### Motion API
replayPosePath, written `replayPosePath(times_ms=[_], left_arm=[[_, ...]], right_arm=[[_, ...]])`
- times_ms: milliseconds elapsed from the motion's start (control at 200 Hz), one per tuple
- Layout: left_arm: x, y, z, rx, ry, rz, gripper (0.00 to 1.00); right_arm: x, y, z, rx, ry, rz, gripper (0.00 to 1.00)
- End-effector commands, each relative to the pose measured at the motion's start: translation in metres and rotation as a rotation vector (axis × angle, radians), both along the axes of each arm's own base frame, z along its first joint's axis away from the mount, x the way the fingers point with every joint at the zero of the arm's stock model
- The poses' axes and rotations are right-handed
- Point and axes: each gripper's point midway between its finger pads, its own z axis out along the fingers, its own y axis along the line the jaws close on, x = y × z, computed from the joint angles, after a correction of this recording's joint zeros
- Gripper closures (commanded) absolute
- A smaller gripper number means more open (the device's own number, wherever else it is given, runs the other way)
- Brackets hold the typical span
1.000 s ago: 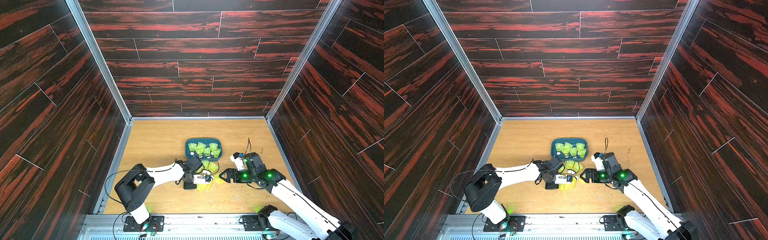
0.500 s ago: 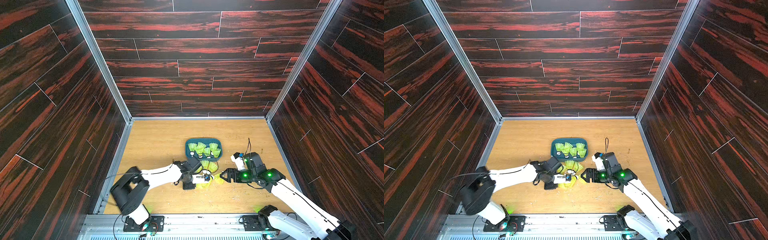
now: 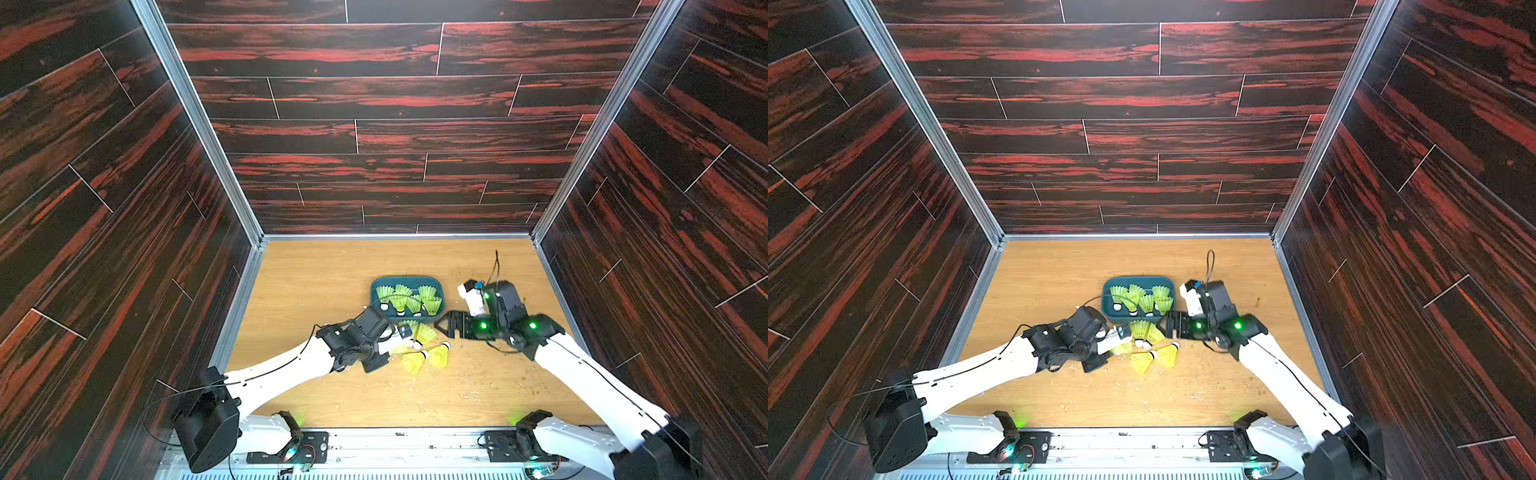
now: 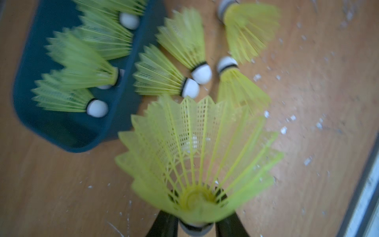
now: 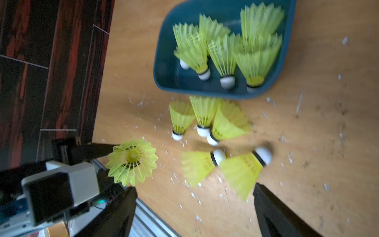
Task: Put the shuttlecocks into the storage box
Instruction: Pick up the shuttlecock at the center of the board, then place the shuttlecock in the storage box.
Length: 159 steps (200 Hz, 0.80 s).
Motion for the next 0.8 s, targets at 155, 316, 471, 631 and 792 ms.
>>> replayPosePath(times_ms=[155,316,471,631,792], left_arm=[[0.072,-0.003,0.036,-0.259,0.078,0.466,0.74],[0.103,0.003,0.029,-0.335,0.225,0.664,0.75],[0.124,0.007,0.020,-0.383,0.344,0.808,0.76],[0.136,0.001,0.011,-0.400,0.416,0.893,0.76],[0.138,0.003,-0.004,-0.366,0.451,0.961,0.77]], right_arm=[[0.038,0.017,0.002,0.006,0.028,-0.020,0.08],[0.059,0.024,0.002,-0.009,0.038,-0.038,0.08],[0.074,0.030,-0.003,-0.024,0.065,-0.047,0.08],[0.081,0.035,-0.013,-0.038,0.099,-0.047,0.08],[0.084,0.036,-0.028,-0.065,0.139,-0.046,0.09]])
